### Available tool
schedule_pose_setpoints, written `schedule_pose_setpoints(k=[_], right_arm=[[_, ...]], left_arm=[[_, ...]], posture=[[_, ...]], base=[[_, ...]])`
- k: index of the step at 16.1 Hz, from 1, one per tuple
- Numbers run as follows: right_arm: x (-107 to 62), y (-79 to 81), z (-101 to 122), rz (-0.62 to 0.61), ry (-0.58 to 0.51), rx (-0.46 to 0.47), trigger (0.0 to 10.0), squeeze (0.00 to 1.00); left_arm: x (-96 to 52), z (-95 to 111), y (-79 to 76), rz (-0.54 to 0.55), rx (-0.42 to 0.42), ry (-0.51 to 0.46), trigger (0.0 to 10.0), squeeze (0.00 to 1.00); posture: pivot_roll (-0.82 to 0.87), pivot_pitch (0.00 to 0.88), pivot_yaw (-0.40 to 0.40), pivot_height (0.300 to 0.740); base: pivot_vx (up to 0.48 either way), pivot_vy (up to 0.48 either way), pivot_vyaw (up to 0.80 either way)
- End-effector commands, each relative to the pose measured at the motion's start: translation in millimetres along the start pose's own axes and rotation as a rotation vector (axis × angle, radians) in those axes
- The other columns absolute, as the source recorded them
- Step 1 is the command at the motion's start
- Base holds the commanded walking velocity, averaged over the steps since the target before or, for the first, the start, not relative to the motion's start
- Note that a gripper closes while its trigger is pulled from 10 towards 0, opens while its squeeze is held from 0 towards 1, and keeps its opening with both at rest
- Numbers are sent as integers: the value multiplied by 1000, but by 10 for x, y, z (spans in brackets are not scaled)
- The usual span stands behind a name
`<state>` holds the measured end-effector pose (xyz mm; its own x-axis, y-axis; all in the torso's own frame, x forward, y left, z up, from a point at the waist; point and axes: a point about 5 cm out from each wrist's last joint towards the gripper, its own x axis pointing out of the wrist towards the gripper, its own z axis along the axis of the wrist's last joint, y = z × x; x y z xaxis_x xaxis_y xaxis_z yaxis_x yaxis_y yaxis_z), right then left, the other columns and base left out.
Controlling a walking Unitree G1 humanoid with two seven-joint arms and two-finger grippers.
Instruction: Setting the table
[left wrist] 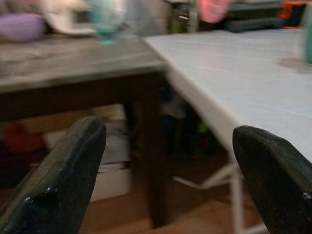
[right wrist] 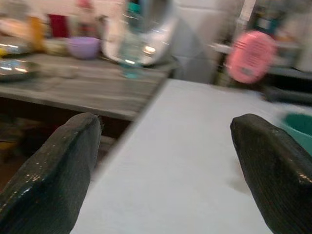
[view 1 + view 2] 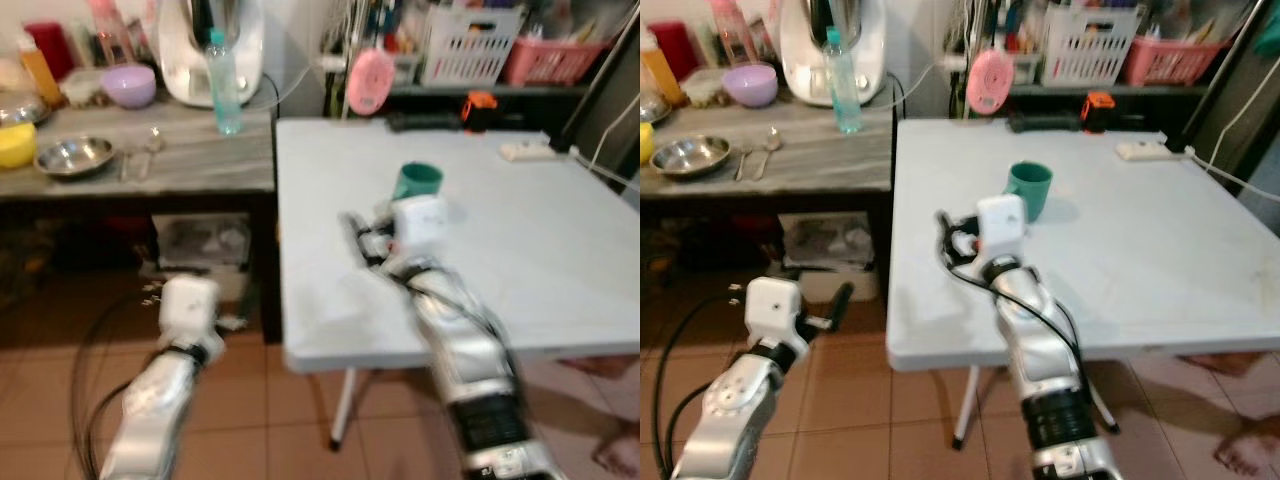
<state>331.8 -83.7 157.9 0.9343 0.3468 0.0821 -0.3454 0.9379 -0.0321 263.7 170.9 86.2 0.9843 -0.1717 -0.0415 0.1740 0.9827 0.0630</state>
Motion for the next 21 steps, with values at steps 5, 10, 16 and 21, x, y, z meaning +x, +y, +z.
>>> schedule_pose_setpoints(k=[5,10,16,21], right_arm=[[-14,-115,10,-37,4,-13,10000,0],[-14,-115,10,-37,4,-13,10000,0],[-14,-115,10,-37,4,-13,10000,0],[-295,-388,-80,-184,18,-34,10000,0]], left_arm=[[23,27,-92,-21,-1,-18,10000,0],[23,27,-92,-21,-1,-18,10000,0],[23,27,-92,-21,-1,-18,10000,0],[142,58,-49,31,16,-46,10000,0]], posture=[[81,0,4,740],[81,0,4,740],[81,0,4,740],[32,0,21,740]], base=[[0,0,0],[0,0,0],[0,0,0],[0,0,0]])
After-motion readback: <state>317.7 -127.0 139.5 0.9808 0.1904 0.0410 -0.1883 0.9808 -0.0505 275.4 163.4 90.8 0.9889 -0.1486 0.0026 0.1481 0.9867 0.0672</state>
